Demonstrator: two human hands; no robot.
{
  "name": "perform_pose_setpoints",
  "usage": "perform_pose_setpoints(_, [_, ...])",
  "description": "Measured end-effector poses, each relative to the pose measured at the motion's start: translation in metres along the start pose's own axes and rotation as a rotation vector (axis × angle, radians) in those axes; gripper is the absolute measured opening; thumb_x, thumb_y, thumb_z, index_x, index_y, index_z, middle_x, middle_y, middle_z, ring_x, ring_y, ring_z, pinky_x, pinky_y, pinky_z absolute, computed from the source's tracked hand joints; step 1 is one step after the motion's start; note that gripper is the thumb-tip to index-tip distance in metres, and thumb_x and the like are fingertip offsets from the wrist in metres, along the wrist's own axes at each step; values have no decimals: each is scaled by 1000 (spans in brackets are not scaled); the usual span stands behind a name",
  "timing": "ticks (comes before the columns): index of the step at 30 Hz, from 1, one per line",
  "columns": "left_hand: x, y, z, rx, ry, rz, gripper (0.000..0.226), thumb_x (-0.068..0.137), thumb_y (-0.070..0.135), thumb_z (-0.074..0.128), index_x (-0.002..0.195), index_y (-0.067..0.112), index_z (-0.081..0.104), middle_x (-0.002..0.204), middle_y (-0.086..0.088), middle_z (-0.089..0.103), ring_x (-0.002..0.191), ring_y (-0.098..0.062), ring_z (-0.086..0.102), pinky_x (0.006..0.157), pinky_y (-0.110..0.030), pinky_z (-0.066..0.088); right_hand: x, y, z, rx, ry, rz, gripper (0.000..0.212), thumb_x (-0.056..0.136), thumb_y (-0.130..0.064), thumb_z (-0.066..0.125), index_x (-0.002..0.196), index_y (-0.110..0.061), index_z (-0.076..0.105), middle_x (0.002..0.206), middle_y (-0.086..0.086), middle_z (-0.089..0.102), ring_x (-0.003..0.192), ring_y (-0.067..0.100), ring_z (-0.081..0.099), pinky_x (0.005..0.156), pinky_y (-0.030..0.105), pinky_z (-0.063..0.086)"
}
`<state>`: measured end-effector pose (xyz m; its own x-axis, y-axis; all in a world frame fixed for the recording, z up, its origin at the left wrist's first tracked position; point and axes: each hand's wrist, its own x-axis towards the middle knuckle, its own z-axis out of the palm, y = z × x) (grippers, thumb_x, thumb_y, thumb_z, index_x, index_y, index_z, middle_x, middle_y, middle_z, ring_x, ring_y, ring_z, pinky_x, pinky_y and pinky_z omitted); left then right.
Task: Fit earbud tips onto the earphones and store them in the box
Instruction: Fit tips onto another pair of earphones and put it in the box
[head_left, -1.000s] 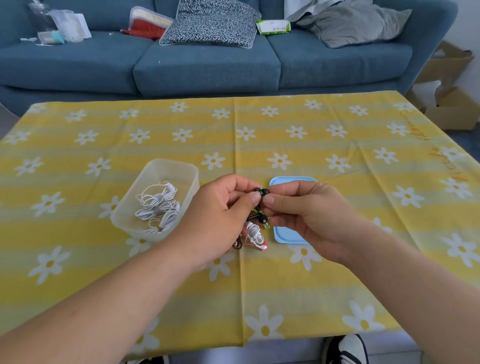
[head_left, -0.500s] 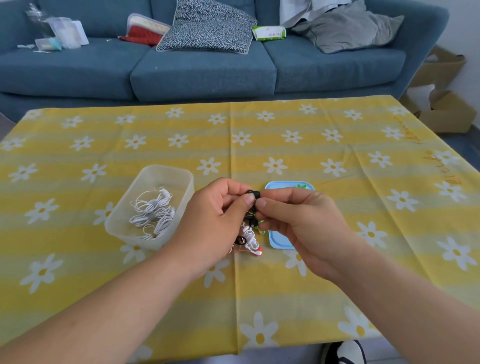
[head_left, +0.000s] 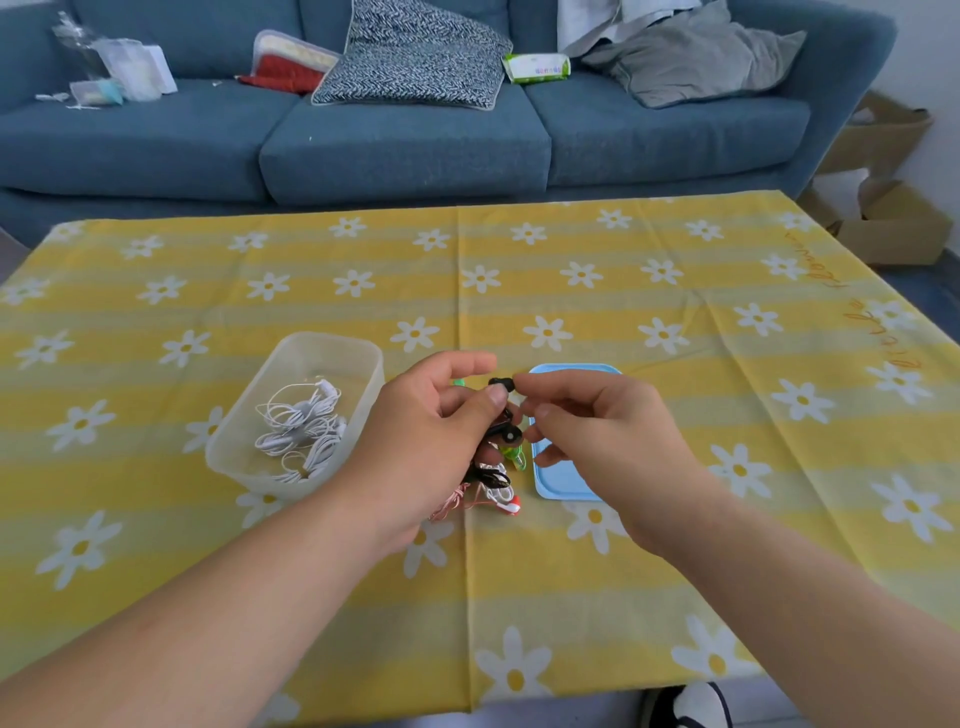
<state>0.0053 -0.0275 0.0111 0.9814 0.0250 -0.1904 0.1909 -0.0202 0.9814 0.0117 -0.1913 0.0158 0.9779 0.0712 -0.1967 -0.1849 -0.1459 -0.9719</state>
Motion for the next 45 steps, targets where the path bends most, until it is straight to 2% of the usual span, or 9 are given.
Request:
perform_pose_setpoints(5, [0, 3, -1, 25, -50, -23, 27, 103, 10, 59, 115, 29, 74, 93, -13, 79, 64, -19, 66, 74, -37, 60, 1, -7, -10, 93, -106, 107, 43, 92, 11, 52, 106, -17, 80, 97, 8, 71, 81, 17, 68, 69, 29, 58])
perform_pose_setpoints(11, [5, -3, 6, -107, 12, -106, 21, 102, 10, 61, 112, 23, 73, 94, -15, 79, 71, -25, 75, 82, -40, 62, -7, -2, -19, -97, -124, 48, 18, 85, -12, 79, 101, -22, 79, 93, 4, 78, 86, 29, 73, 83, 37, 60])
perform_pose_setpoints(15, [6, -4, 14, -127, 4, -117, 18, 101, 13, 63, 110, 25, 73, 87, -7, 80, 73, -26, 76, 84, -43, 58, -12, -4, -17, -194, -55, -51, 13, 81, -16, 84, 85, -27, 79, 79, -6, 78, 75, 17, 71, 69, 26, 55])
perform_pose_setpoints(19, [6, 2, 18, -230, 0, -171, 15, 99, 11, 65, 113, 14, 70, 87, -14, 77, 73, -27, 75, 74, -38, 65, -10, -1, -22, -140, -27, -33, 12, 87, -12, 78, 94, -22, 80, 78, -11, 79, 66, -1, 68, 65, 11, 50])
perform_pose_setpoints(25, [8, -3, 21, -129, 19, -197, 7, 97, 11, 68, 103, 8, 66, 96, -22, 78, 76, -29, 77, 81, -52, 61, -7, 1, -27, -55, 6, -11, 22, 86, -5, 77, 103, -19, 79, 86, -2, 80, 77, 16, 75, 77, 25, 61])
perform_pose_setpoints(32, [5, -7, 24, -16, -111, -185, 13, 100, 7, 63, 108, 8, 73, 105, -22, 77, 86, -34, 78, 68, -34, 60, -5, 4, -38, 221, -59, 79, 27, 88, 5, 70, 110, -8, 76, 92, 14, 76, 79, 24, 72, 72, 30, 58])
perform_pose_setpoints(37, [5, -2, 27, -66, -136, -237, 19, 102, 21, 62, 103, 10, 78, 98, -18, 78, 81, -28, 76, 81, -47, 60, -7, 7, -38, 24, -44, 25, 27, 92, 0, 65, 98, -21, 81, 83, 3, 76, 74, 18, 69, 68, 25, 57])
perform_pose_setpoints(40, [5, 0, 30, -121, -151, -227, 25, 102, 22, 60, 102, 4, 78, 94, -18, 76, 75, -24, 73, 73, -32, 61, -8, 6, -37, 3, -29, 30, 27, 91, 0, 62, 90, -19, 81, 80, 4, 77, 73, 19, 72, 69, 28, 60])
perform_pose_setpoints(45, [5, -6, 35, -82, -56, -211, 16, 97, 19, 69, 99, 6, 77, 80, -11, 73, 64, -19, 69, 63, -22, 56, -12, 9, -28, 163, -29, 212, 17, 91, -1, 65, 107, -7, 69, 88, 20, 76, 73, 26, 72, 71, 34, 64])
